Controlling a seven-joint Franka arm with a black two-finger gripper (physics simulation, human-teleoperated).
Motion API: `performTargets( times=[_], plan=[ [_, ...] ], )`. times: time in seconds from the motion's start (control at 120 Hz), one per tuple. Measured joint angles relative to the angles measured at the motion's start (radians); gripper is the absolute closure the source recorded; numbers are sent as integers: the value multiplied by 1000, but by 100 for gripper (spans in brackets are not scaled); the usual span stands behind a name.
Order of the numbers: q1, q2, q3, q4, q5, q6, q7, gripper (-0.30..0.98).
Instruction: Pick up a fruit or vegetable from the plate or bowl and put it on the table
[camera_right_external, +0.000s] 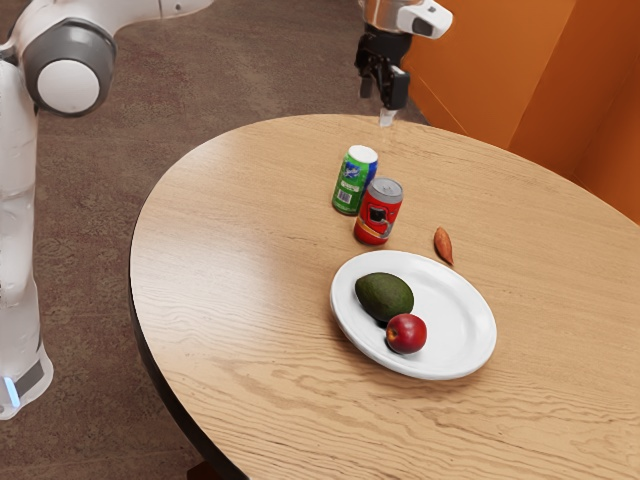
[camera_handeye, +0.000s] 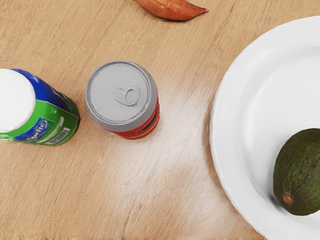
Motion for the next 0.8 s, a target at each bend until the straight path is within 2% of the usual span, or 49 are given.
performTargets(
  times=[0.267,0.333,0.483,0.658,0.8],
  plan=[
    [-9,-3,0,10,4,-34,12,0],
    [-6,-31,-6,95,8,-55,14,0],
    [35,-40,-121,166,19,-92,17,0],
    [-82,56,-164,168,37,-116,21,0],
    [-96,80,-165,168,40,-124,23,0]
  ],
)
